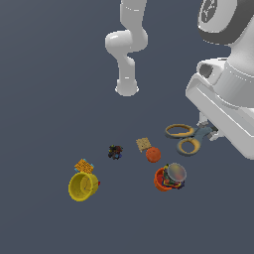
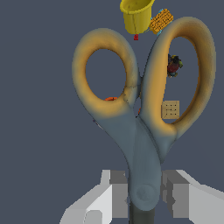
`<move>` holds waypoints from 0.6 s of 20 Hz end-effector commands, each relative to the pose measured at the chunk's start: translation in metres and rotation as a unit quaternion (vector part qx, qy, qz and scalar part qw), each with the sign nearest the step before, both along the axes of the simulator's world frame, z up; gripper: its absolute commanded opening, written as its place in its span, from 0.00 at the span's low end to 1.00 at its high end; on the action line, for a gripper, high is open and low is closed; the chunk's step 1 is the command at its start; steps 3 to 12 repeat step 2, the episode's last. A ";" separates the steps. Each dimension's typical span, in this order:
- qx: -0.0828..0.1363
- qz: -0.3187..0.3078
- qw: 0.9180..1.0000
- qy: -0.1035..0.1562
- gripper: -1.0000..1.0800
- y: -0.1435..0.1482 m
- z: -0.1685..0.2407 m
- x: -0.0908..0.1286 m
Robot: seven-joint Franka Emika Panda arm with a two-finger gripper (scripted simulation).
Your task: Pick up a designated object from a clutter of objects.
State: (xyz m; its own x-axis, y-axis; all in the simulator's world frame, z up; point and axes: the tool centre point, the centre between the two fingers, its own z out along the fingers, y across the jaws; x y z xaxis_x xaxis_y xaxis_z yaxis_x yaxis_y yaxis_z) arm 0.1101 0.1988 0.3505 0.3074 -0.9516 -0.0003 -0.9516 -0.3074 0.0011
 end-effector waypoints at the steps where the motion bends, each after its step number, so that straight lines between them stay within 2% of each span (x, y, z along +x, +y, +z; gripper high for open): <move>1: 0.000 0.000 1.000 0.000 0.00 0.001 0.002 0.001; 12: 0.000 0.000 1.000 0.000 0.00 0.001 0.002 0.001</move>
